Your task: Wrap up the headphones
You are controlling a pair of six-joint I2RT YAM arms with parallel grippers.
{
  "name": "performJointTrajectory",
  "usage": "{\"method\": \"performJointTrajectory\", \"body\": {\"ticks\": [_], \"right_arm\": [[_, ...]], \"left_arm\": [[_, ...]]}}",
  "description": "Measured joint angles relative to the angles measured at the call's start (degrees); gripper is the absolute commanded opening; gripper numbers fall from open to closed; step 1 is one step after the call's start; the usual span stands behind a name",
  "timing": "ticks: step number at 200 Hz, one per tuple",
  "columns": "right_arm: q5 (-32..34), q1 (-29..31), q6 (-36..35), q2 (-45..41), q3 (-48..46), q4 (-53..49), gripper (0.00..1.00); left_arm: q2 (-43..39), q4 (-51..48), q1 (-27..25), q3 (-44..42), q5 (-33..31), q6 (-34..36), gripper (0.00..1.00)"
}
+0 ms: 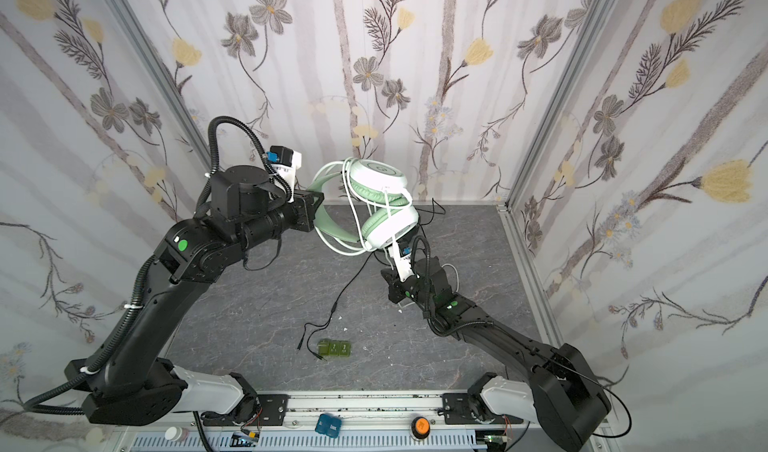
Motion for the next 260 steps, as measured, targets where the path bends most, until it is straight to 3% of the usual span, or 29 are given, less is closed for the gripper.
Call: {"method": "performJointTrajectory", "body": {"ticks": [60, 121, 170, 213, 260], "right_arm": [[16.31, 12.24, -2.21, -10.27, 0.15, -14.84, 0.00], [27.47, 20.24, -6.29, -11.41, 9.92, -29.44, 0.00], [32.44, 22.14, -13.60, -9.25, 16.33, -37.16, 0.00], [35.30, 22.18, -21.90, -7.02, 24.24, -40.94, 0.00], [37.11, 22.01, -32.68, -2.38, 33.53, -43.52, 0.00]], "left_arm": [[5.01, 0.17, 4.11, 0.72, -7.26, -3.02, 0.00], [6.43, 3.23, 6.03, -6.21, -15.45, -1.05, 0.00], [7.91, 5.27, 5.40, -12.20, -21.46, 2.16, 0.00], [8.96, 6.80, 1.18, -16.96, -27.63, 9.14, 0.00], [8.52, 10.08, -2.34, -21.99, -28.63, 15.08, 0.00]]}}
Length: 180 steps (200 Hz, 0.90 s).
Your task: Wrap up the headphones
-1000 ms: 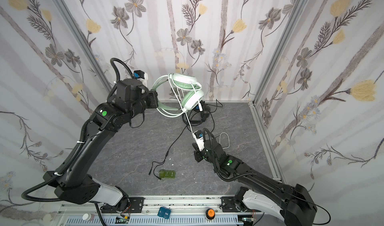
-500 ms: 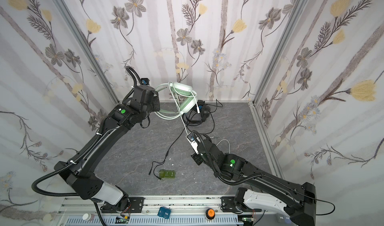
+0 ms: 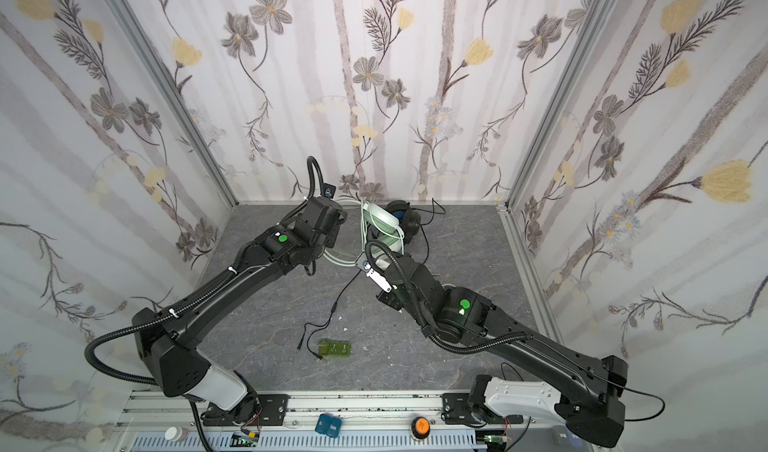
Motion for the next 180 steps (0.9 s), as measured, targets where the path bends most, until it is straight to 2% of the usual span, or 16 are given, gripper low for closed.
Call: {"method": "performJointTrajectory", "body": {"ticks": [30, 81, 180], "right_arm": [[0.50, -0.20, -5.03, 2.08, 4.15, -0.85, 0.02], [2.34, -0.33, -10.73, 3.72, 6.86, -1.16, 0.05], [7.87, -0.37, -14.43, 7.08, 9.79, 0.66, 0.14]], "left_arm": [[-3.15, 1.95, -1.75, -3.82, 3.87, 4.74, 0.00], [-10.12, 2.54, -1.92, -9.97, 12.52, 8.79, 0.00], [-13.44, -1.42, -1.92, -10.01, 21.64, 11.08, 0.00]]}}
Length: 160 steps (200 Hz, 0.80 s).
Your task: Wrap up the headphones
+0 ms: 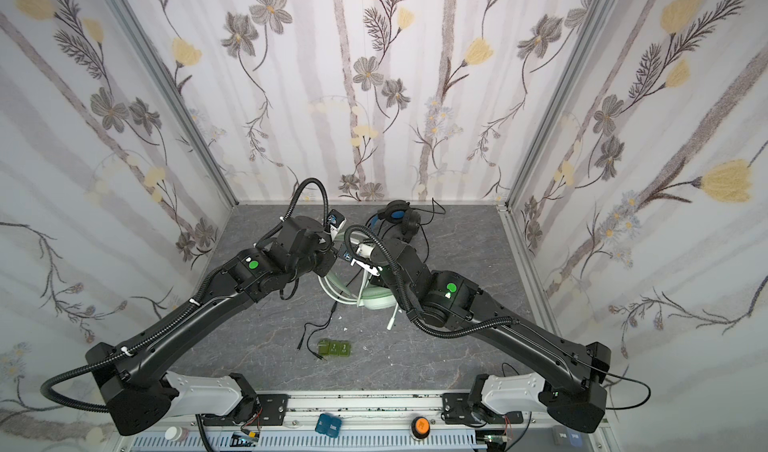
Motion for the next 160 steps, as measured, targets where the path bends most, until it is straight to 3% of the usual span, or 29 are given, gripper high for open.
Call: {"method": "performJointTrajectory", "body": {"ticks": [78, 160], "right_arm": [[0.52, -2.84, 1.57, 2.14, 0.52, 2.29, 0.18], [-3.54, -10.56, 5.90, 2.10, -3.69, 4.57, 0.20]], "left_arm": [[-1.36, -1.64, 0.00, 0.00, 2.49, 0.85, 0.00], [-2.27, -4.24, -0.09, 0.61, 6.03, 0.63, 0.00]]}}
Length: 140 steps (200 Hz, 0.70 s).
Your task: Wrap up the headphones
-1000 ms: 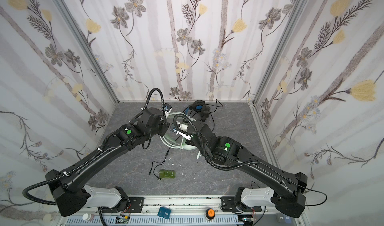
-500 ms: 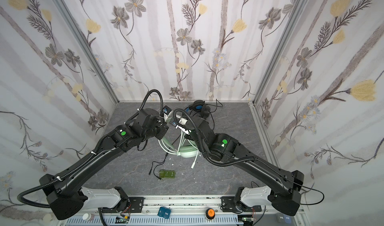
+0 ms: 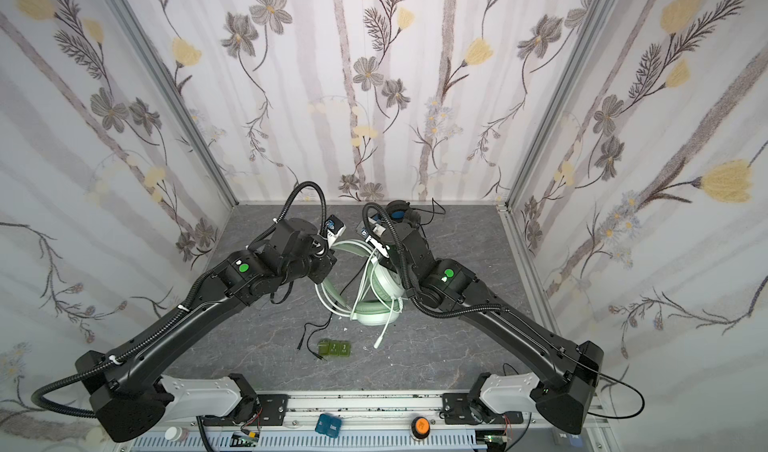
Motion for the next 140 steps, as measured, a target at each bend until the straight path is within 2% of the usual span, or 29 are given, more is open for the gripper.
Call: {"method": "performJointTrajectory", "body": {"ticks": [52, 110, 140], "right_arm": [[-8.26, -6.19, 4.96, -2.86, -4.79, 3.45, 0.22], [-15.52, -8.02, 9.44, -4.52, -6.69, 10.16, 0.24], [-20.28, -9.07, 11.82, -5.66, -8.79, 12.35, 0.27]], "left_arm": [[-0.70, -1.27, -0.04, 3.67, 2.43, -2.27, 0.00], [-2.91, -5.64, 0.07, 11.52, 2.49, -2.71, 0.00], [-2.58, -2.01, -0.15, 15.19, 8.13, -6.03, 0.00]]}}
